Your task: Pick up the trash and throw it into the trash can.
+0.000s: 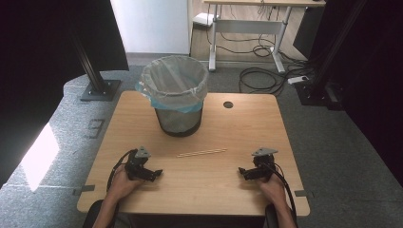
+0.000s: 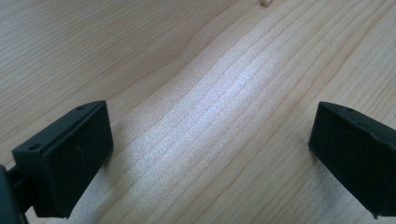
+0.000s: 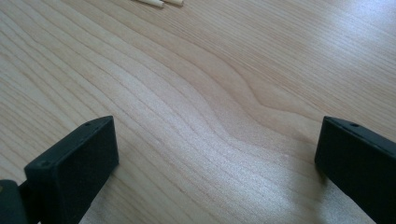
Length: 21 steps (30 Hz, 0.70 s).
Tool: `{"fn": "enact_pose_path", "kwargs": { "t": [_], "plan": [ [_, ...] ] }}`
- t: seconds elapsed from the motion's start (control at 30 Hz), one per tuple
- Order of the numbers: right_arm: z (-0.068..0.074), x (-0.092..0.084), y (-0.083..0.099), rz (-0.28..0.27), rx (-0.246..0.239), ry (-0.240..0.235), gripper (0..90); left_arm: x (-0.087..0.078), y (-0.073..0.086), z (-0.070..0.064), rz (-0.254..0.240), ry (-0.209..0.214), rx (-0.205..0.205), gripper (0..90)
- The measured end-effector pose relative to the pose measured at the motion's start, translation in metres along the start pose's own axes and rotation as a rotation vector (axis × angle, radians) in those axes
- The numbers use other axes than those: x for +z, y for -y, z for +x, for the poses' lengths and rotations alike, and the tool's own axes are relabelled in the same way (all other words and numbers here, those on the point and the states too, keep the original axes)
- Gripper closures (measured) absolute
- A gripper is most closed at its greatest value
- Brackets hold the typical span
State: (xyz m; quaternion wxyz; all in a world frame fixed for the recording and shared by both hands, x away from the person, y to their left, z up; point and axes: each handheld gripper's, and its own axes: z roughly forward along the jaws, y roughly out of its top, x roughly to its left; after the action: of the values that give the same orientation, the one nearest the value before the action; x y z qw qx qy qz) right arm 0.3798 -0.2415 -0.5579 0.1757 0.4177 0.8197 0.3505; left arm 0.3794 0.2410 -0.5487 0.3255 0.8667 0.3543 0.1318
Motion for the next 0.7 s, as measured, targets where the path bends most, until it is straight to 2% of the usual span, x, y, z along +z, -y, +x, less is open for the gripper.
{"fn": "enact_pose_path", "kwargs": {
  "t": [0.7],
  "plan": [
    [0.0026, -0.0007, -0.0002, -0.002, 0.005, 0.005, 1.2, 0.0001, -0.0001, -0.0015, -0.001, -0.004, -0.004, 0.0]
  ]
}}
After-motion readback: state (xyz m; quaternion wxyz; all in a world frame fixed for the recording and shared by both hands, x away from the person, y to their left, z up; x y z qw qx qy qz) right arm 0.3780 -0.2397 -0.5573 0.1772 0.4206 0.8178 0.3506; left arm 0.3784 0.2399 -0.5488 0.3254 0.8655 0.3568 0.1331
